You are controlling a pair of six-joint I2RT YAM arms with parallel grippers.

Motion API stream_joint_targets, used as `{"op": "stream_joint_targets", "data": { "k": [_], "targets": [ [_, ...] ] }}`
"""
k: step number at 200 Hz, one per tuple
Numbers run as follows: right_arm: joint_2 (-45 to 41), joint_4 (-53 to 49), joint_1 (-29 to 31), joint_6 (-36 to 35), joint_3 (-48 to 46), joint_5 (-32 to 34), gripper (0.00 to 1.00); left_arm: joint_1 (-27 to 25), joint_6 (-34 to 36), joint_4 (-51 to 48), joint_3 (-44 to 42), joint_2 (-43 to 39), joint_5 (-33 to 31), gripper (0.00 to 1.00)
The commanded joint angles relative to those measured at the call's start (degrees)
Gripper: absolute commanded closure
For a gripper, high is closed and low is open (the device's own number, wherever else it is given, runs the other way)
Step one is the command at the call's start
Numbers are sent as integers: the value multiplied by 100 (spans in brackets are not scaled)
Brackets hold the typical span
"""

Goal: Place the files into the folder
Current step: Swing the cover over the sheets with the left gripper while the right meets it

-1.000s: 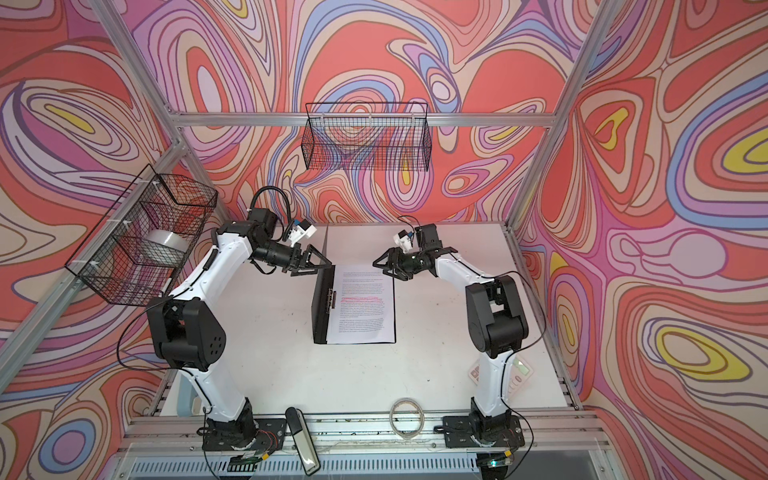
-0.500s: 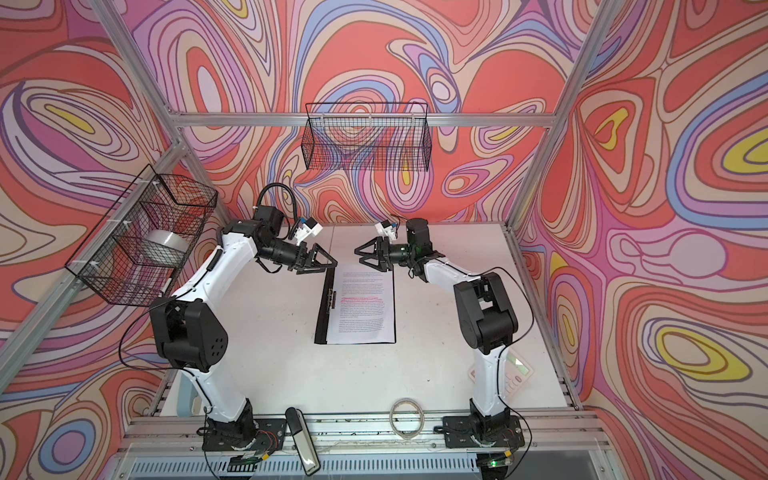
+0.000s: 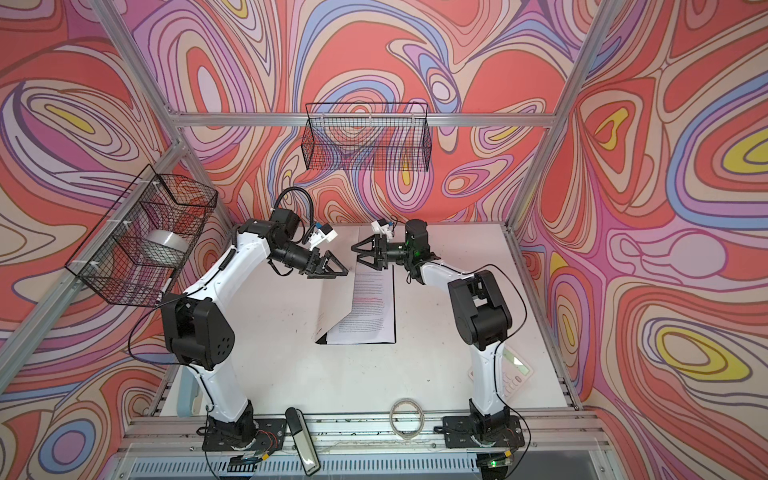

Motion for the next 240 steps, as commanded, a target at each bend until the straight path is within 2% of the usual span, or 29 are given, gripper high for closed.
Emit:
{"op": "stream_joint_targets", "data": {
  "k": [1, 81, 103, 133, 171, 201, 240],
  "targets": [
    [132, 236, 42, 125, -46, -99, 32, 27, 86, -117, 239, -132, -118, 0],
    [127, -190, 35, -172, 0, -125, 31, 43, -25, -5, 333, -278, -196, 0],
    [42, -1377, 34, -1045, 155, -16, 31, 91, -119, 112, 286, -327, -380, 0],
    [-65, -2840, 31, -2080, 439, 178, 31, 363, -373, 420, 5, -450, -317, 0],
    [-99, -5645, 36, -4023, 1232, 1114, 31, 661, -294, 428, -249, -581, -273, 0],
    [-171, -6566, 34, -4649, 1391, 2013, 32, 756, -189, 426, -533, -666, -261, 0],
    [-231, -6908, 35, -4947, 1246, 2513, 31, 798, -189, 569, -873, -760, -242, 0]
  ]
}}
